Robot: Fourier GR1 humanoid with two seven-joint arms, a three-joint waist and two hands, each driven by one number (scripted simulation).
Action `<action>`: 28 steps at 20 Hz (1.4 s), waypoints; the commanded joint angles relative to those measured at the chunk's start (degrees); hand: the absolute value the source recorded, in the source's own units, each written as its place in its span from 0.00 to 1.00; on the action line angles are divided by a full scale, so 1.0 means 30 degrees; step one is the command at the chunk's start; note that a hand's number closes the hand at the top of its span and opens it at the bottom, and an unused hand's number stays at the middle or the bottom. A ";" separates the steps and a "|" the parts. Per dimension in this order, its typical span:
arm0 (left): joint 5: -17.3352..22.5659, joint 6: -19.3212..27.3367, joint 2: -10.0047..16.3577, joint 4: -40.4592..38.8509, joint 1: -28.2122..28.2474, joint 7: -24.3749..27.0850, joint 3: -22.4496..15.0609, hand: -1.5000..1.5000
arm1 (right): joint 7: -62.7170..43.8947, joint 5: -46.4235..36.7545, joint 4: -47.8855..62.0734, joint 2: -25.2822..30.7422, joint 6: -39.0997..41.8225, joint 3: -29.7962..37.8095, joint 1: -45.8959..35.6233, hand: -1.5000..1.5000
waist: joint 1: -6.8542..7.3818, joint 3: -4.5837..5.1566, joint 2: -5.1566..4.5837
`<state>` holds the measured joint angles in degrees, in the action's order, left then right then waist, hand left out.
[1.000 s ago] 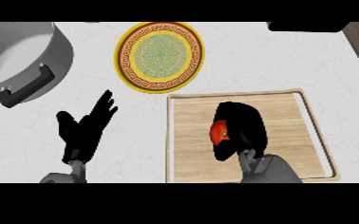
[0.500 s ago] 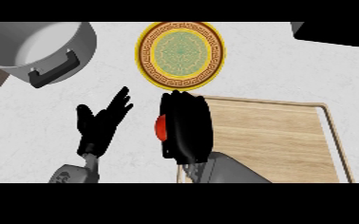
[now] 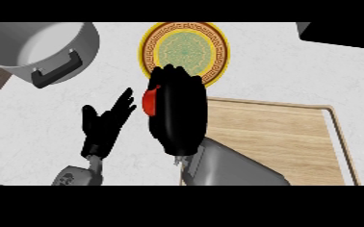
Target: Pick the tomato from the tray and place it in the plate
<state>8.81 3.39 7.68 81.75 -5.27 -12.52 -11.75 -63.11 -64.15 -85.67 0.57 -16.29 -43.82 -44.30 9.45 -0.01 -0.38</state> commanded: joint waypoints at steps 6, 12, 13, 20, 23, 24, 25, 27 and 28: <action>-0.0101 -0.0016 0.0411 -0.0295 0.0227 -0.0304 0.0248 0.50 | -0.3706 -0.1425 0.1722 -0.0179 -0.6863 0.1281 -0.0792 1.00 | -0.0476 0.0005 -0.0280; 0.0146 -0.0013 0.0470 0.0265 0.0636 -0.0711 0.0378 0.50 | -0.3784 -0.3280 0.5096 -0.0179 -0.8655 0.2516 -0.1643 1.00 | -0.0892 0.0024 -0.0238; 0.0007 0.0286 0.0188 0.0136 0.0774 -0.0636 0.0274 0.50 | -0.3901 -0.3611 0.5424 -0.0179 -0.8975 0.2848 -0.1596 1.00 | -0.1072 0.0021 -0.0238; -0.0245 0.0478 -0.0028 -0.0016 0.0642 -0.0229 0.0280 0.50 | -0.2102 -0.3195 0.9651 -0.0179 -1.2442 0.4634 -0.2290 1.00 | -0.1160 0.0005 -0.0485; -0.0050 0.0297 0.0251 0.0465 0.1713 -0.0052 0.0440 0.50 | -0.1492 -0.2624 1.1125 -0.0180 -1.3609 0.5409 -0.3054 1.00 | -0.1142 0.0006 -0.0357; -0.0459 0.0782 -0.0459 -0.0259 0.0658 0.0130 0.0171 0.50 | -0.0365 -0.2191 1.2024 -0.0180 -1.3805 0.6372 -0.3613 1.00 | -0.1491 0.0006 -0.0505; -0.0375 0.0288 -0.0113 -0.0479 0.0827 0.0425 0.0247 0.50 | -0.0321 -0.1897 1.2623 -0.0181 -1.4418 0.6179 -0.3676 1.00 | -0.1276 0.0013 -0.0553; -0.0346 0.0483 -0.0225 0.0045 0.1170 0.0141 0.0183 0.50 | -0.0148 -0.1612 1.4118 -0.0183 -1.5089 0.6528 -0.4247 1.00 | -0.1119 0.0006 -0.0525; 0.0331 0.0002 0.0748 0.0627 0.0323 -0.1044 0.1122 0.50 | 0.0182 -0.1024 1.4602 -0.0183 -1.5382 0.6568 -0.4470 1.00 | -0.1136 -0.0010 -0.0488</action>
<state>8.53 4.42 8.57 84.63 -2.92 -12.82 -9.87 -60.21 -69.95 -48.62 0.36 -53.27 -25.60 -55.40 6.05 -0.35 -1.51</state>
